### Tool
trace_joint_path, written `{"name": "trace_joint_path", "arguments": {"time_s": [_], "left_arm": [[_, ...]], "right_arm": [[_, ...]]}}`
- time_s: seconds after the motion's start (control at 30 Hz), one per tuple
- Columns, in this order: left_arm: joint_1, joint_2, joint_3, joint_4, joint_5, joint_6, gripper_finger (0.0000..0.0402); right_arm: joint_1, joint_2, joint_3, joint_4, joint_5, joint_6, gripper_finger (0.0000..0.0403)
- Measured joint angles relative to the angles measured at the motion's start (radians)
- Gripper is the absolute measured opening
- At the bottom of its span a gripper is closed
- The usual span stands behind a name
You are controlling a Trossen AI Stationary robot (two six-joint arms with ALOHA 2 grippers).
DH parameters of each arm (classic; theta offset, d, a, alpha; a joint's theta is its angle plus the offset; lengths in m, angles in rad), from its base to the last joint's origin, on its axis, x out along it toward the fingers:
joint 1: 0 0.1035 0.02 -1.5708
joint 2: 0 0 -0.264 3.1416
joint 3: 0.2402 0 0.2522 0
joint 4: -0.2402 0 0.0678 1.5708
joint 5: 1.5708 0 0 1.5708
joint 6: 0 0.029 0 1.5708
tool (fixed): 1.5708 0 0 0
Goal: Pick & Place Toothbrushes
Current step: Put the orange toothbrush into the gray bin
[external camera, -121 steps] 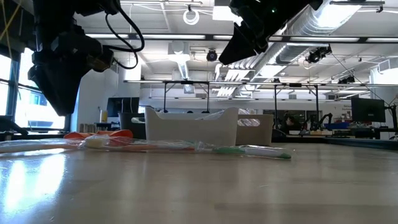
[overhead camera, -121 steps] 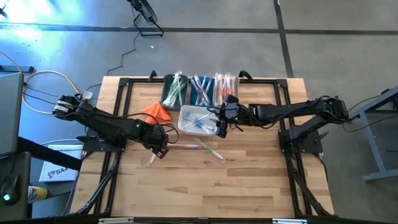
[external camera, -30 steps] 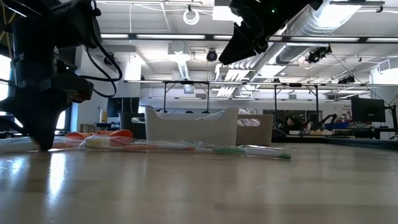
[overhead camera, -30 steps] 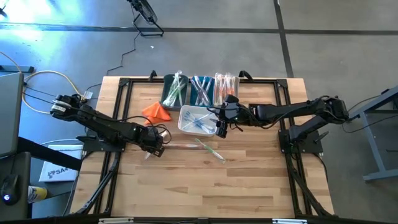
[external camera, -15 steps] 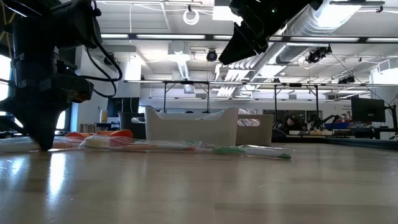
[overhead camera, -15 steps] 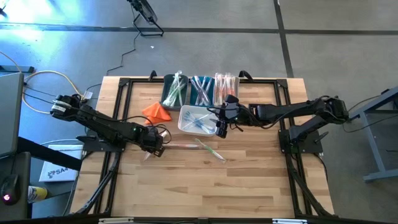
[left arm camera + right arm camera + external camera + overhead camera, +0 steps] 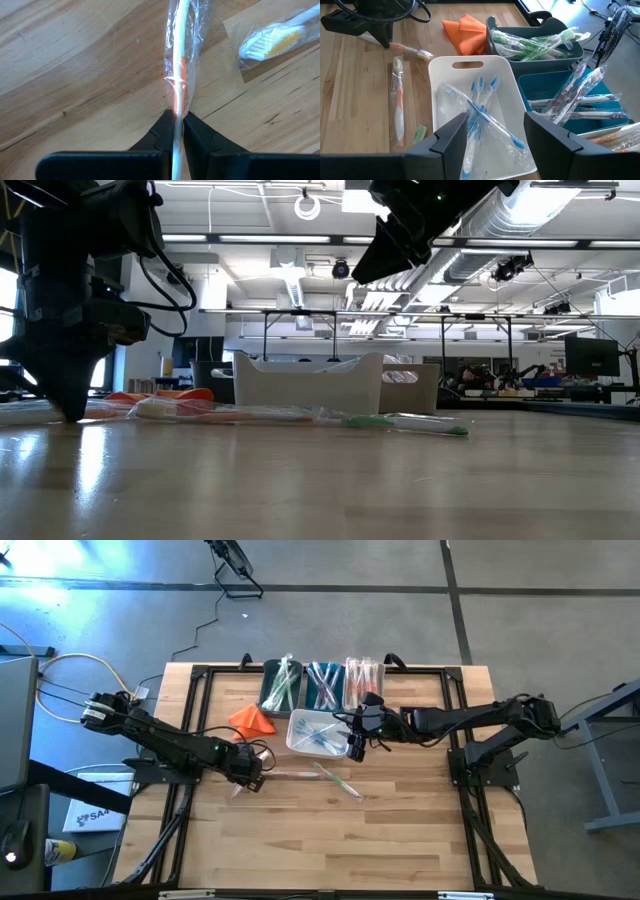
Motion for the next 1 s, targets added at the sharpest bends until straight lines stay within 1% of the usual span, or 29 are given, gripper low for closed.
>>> {"name": "trace_joint_path", "arguments": {"time_s": [0.57,0.8,1.0], "left_arm": [[0.000,0.000,0.000,-0.002,0.003,0.006,0.0020],[0.000,0.000,0.000,-0.003,0.018,0.052,0.0020],[0.000,0.000,0.000,-0.003,0.019,0.056,0.0020]], "right_arm": [[0.000,0.000,0.000,0.000,0.000,-0.002,0.0188],[0.000,0.000,0.000,0.003,0.000,-0.004,0.0188],[0.000,0.000,0.000,0.021,0.000,-0.004,0.0188]]}}
